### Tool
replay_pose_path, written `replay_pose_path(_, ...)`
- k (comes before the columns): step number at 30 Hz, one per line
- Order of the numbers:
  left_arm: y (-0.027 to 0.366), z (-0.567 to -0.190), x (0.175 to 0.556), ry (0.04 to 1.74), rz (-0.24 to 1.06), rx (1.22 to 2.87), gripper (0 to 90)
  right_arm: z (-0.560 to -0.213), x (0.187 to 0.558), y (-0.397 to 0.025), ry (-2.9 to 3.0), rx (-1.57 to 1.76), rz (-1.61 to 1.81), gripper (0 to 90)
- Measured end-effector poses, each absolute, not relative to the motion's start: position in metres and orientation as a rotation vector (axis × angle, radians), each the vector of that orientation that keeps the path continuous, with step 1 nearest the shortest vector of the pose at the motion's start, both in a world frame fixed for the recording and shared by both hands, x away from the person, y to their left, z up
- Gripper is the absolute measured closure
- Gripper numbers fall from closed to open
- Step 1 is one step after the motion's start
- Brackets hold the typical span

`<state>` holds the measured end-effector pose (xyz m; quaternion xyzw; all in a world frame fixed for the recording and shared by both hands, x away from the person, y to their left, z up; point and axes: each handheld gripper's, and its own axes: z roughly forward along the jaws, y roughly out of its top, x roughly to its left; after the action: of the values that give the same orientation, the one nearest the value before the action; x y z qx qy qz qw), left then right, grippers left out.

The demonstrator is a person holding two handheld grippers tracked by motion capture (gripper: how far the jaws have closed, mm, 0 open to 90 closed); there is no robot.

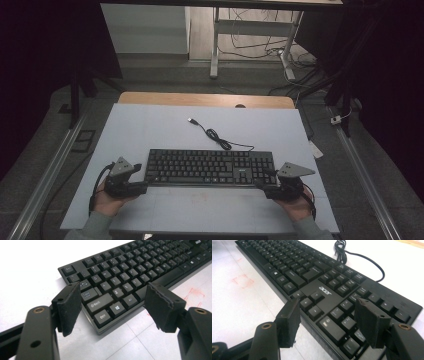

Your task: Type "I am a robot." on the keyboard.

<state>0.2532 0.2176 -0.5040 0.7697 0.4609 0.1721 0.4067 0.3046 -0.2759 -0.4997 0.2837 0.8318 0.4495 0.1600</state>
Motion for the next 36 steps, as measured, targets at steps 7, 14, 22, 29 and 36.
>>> replay_pose_path(7,0.217,-0.503,0.255,1.158,0.420,1.939,33.5,-0.497,0.308,-0.265,2.373,0.810,1.325,38.0)
replay_pose_path(14,0.215,-0.503,0.256,1.154,0.415,1.940,36.2,-0.493,0.311,-0.256,2.370,0.808,1.333,37.9)
replay_pose_path(22,0.214,-0.503,0.258,1.164,0.412,1.936,42.9,-0.490,0.313,-0.249,2.360,0.797,1.361,37.6)
replay_pose_path(29,0.213,-0.503,0.259,1.152,0.412,1.938,51.0,-0.489,0.316,-0.238,2.369,0.773,1.392,40.3)
replay_pose_path(36,0.214,-0.503,0.260,1.144,0.412,1.939,64.3,-0.489,0.317,-0.227,2.399,0.746,1.398,45.7)
